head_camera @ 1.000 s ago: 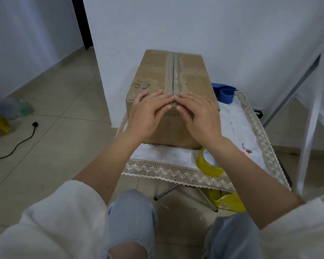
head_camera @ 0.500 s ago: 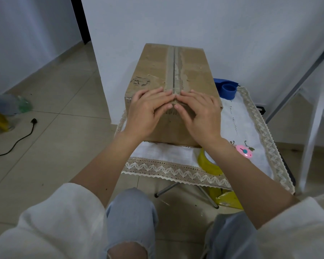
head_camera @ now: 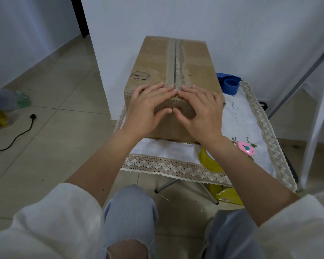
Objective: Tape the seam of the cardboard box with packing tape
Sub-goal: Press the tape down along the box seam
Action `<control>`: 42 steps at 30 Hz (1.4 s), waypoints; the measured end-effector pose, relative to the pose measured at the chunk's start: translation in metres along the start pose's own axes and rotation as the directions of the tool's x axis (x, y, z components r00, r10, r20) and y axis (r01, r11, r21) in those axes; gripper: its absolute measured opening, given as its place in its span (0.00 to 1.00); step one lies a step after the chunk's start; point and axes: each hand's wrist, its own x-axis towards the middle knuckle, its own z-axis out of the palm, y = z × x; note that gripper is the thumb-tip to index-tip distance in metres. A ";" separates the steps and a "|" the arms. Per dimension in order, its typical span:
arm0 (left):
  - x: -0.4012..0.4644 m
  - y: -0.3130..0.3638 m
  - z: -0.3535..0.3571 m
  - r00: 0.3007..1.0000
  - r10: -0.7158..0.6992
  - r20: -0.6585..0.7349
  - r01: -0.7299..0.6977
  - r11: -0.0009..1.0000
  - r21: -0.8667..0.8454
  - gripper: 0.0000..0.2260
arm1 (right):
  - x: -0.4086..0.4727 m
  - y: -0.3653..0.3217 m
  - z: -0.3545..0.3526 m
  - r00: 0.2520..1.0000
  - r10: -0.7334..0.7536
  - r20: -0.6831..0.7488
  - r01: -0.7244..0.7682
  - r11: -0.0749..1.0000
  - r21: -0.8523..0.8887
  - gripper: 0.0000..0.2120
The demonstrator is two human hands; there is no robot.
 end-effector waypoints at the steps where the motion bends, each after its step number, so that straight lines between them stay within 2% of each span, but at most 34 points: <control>1: 0.000 0.000 0.000 1.000 0.000 0.007 0.000 1.000 0.003 0.22 | 0.000 0.001 -0.001 1.000 -0.005 0.010 0.005 1.000 -0.002 0.18; 11: 0.008 0.004 -0.011 0.994 -0.019 0.110 0.014 0.999 0.039 0.30 | 0.002 0.009 -0.013 0.981 -0.054 0.186 0.055 0.998 -0.003 0.32; 14: 0.006 0.003 -0.006 0.998 -0.019 0.063 0.012 0.993 0.117 0.24 | 0.004 0.009 -0.014 0.984 -0.036 0.174 0.036 0.999 0.002 0.30; 17: 0.003 0.001 -0.002 0.999 -0.035 0.040 0.030 0.993 0.118 0.22 | 0.004 0.009 -0.012 0.987 -0.026 0.156 0.025 1.000 0.008 0.25; 23: 0.003 -0.006 -0.008 0.997 -0.021 0.077 0.014 0.996 0.093 0.29 | 0.004 0.005 -0.011 0.985 0.023 0.170 -0.030 0.999 0.040 0.23; 31: 0.004 -0.001 -0.013 0.992 -0.074 0.098 0.065 0.994 0.093 0.31 | 0.008 0.006 -0.024 0.950 0.056 0.307 -0.095 0.989 0.112 0.25; 35: 0.016 0.008 -0.022 0.975 -0.138 0.177 0.115 0.984 0.135 0.33 | 0.014 0.003 -0.030 0.936 0.084 0.341 -0.124 0.988 0.096 0.29; 39: 0.030 0.009 -0.027 0.947 -0.150 0.284 0.093 0.974 0.205 0.39 | 0.027 0.002 -0.032 0.912 0.103 0.397 -0.130 0.991 0.040 0.36; 42: 0.035 0.007 -0.028 0.930 -0.139 0.340 0.059 0.970 0.235 0.39 | 0.037 0.002 -0.029 0.897 0.094 0.431 -0.105 0.994 0.002 0.39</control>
